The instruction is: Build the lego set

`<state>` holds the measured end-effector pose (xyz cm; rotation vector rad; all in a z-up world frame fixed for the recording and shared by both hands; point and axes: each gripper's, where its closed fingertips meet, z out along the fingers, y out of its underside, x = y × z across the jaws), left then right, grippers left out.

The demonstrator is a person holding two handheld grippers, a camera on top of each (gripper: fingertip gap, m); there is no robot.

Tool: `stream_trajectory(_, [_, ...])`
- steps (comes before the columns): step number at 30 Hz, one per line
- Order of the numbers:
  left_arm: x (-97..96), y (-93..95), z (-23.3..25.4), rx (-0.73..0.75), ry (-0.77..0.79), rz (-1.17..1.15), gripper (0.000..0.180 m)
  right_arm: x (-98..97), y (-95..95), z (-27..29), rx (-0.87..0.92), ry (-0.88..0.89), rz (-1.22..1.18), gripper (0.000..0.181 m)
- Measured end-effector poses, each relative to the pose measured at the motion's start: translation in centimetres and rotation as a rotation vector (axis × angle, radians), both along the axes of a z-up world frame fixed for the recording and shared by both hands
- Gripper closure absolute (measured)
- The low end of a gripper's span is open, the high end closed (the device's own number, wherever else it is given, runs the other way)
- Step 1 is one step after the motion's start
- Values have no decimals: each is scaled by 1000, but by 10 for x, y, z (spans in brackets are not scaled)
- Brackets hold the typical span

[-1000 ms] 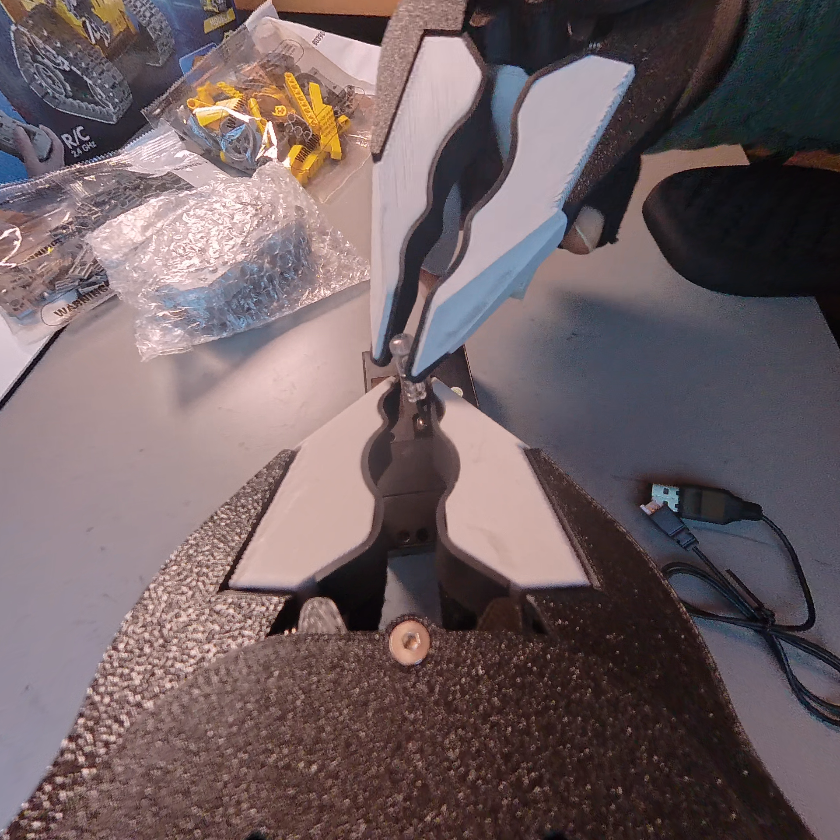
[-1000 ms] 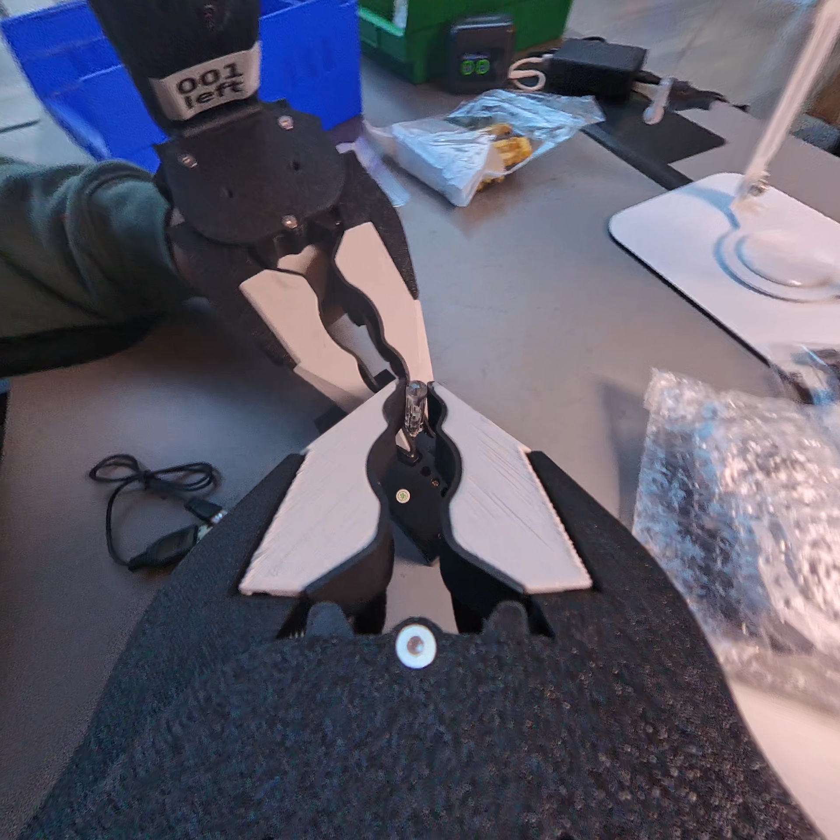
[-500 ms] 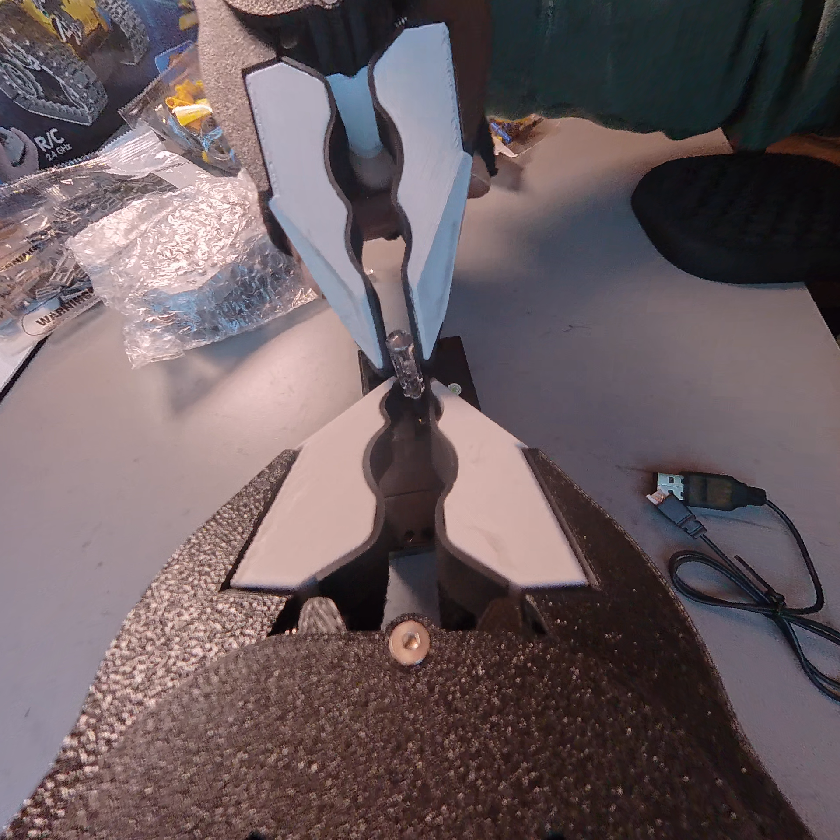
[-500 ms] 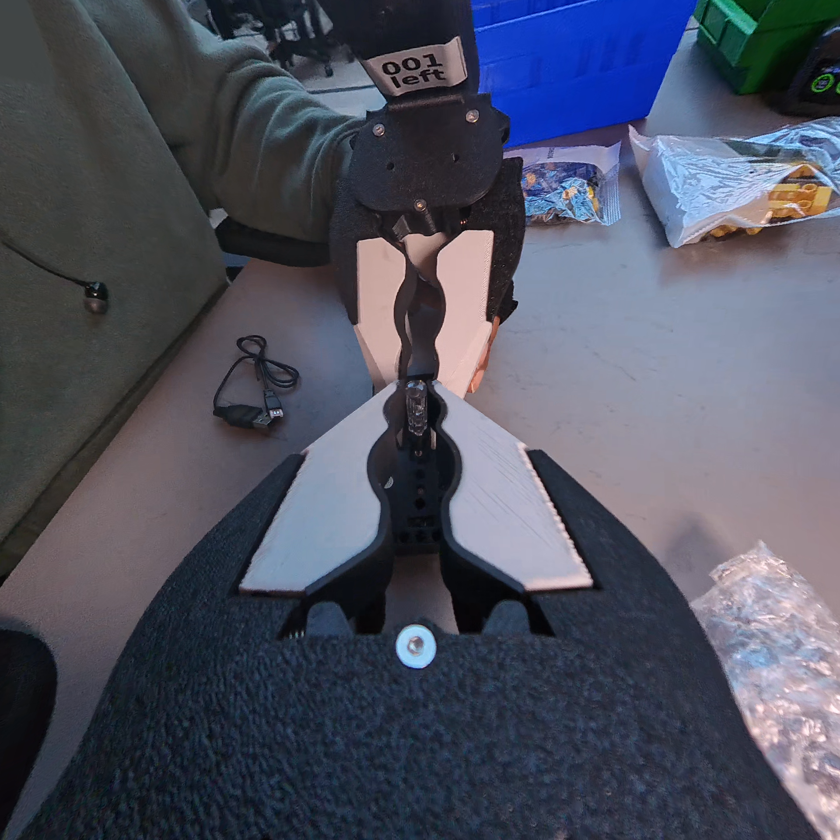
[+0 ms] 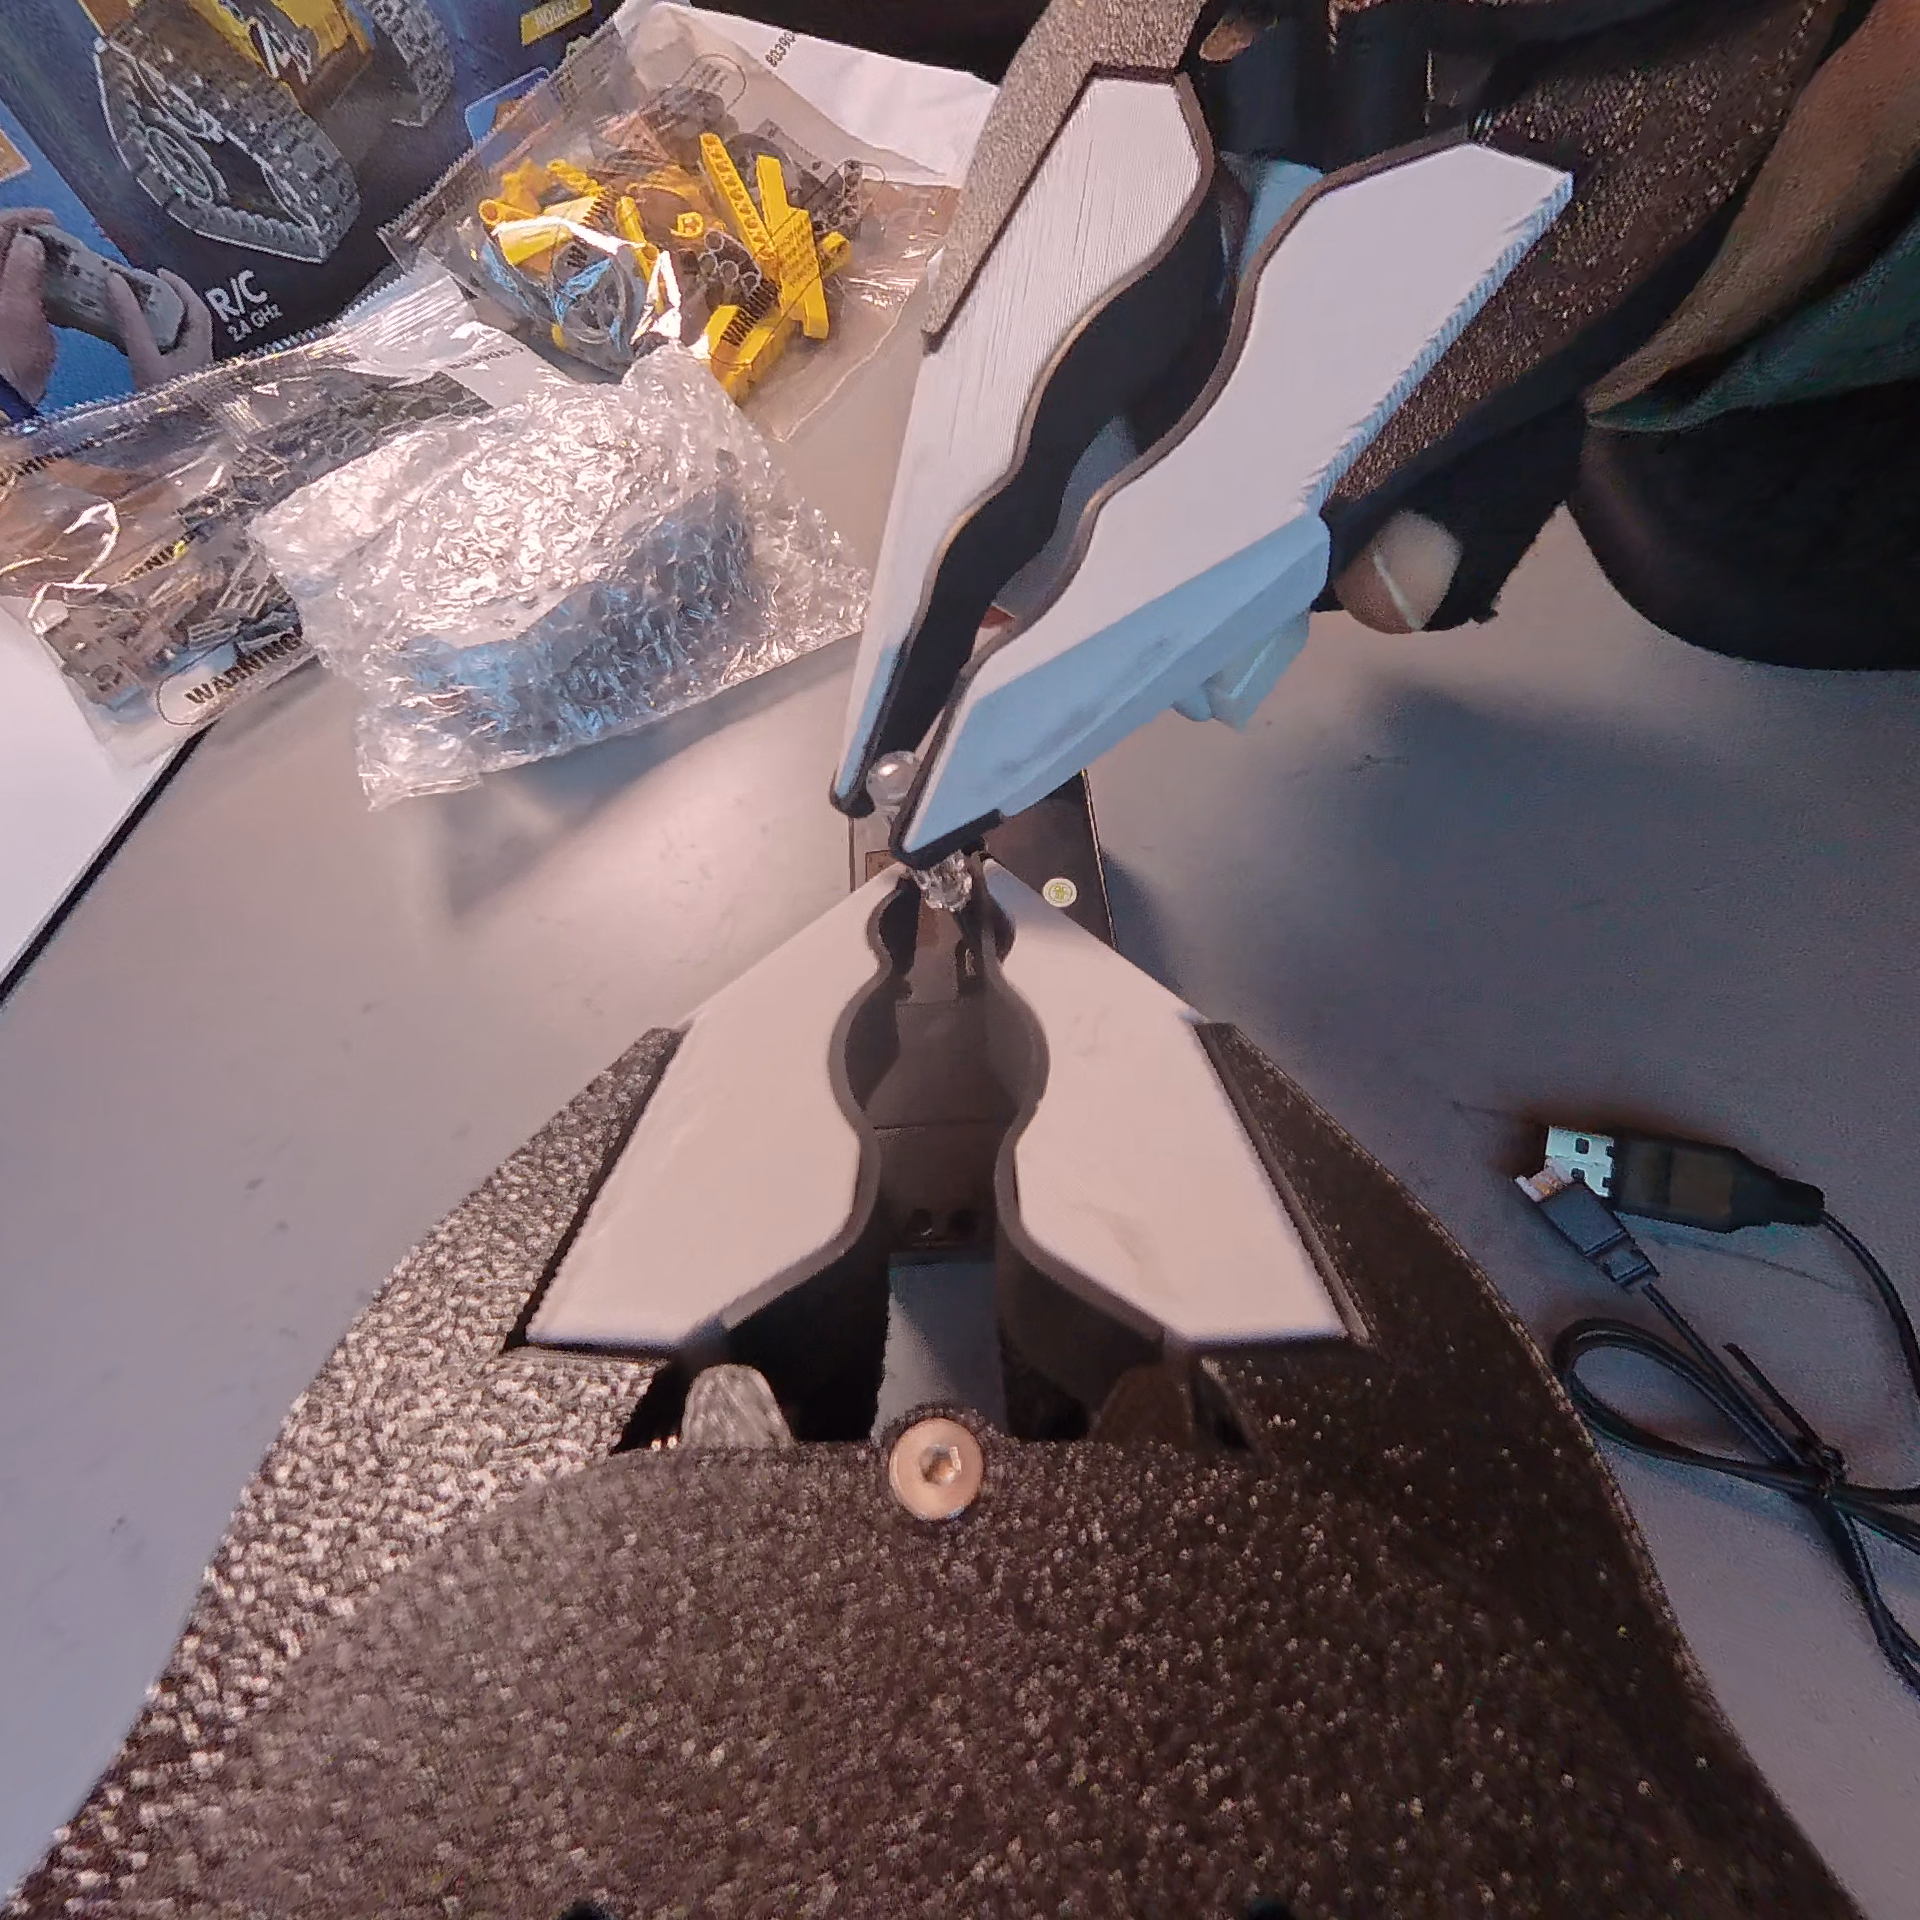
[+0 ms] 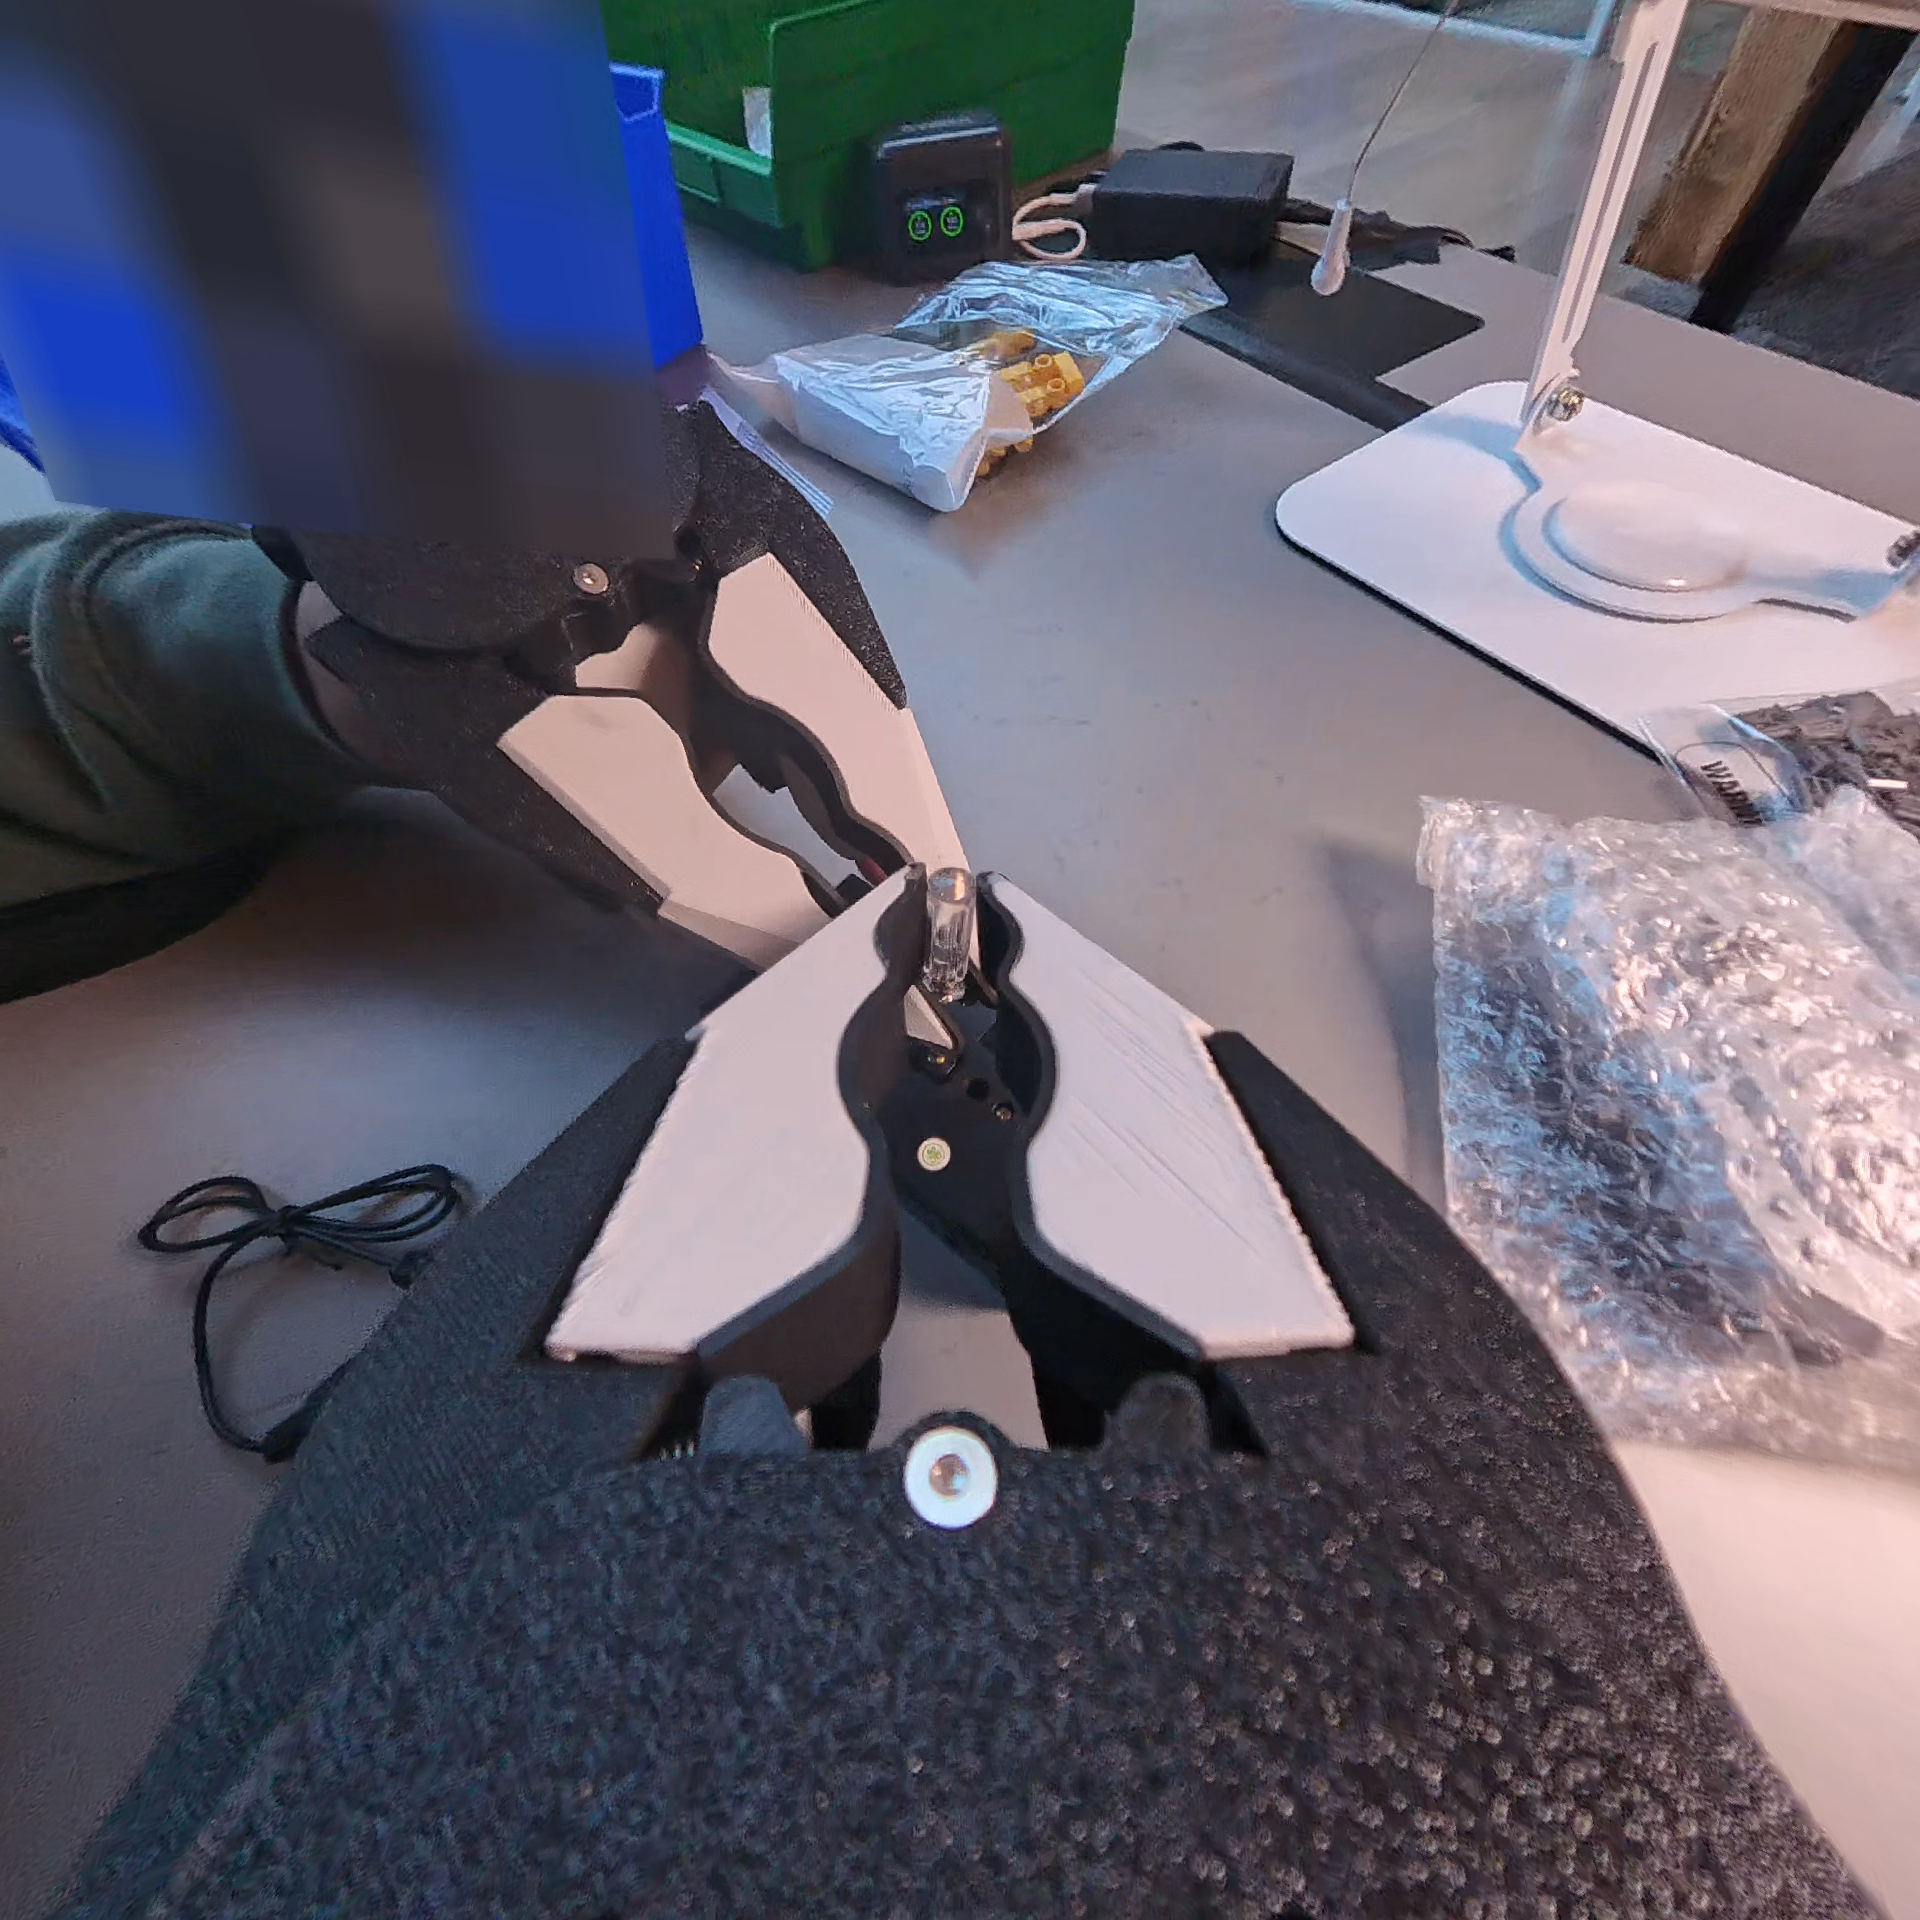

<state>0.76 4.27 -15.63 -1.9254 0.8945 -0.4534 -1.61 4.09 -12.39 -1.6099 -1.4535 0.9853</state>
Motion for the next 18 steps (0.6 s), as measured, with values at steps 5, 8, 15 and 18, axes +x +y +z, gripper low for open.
stream_trajectory(5, [-3,0,1,15,-5,-33,164,-3,-1,0,30,-51,275,174])
stream_trajectory(8, [-1,-2,2,10,-29,-79,164,0,-4,0,77,-31,525,174])
stream_trajectory(15, [0,2,5,23,-44,-98,166,4,1,1,-148,53,859,174])
stream_trajectory(18, [-2,4,5,20,-50,-94,171,4,-1,1,-185,59,897,174])
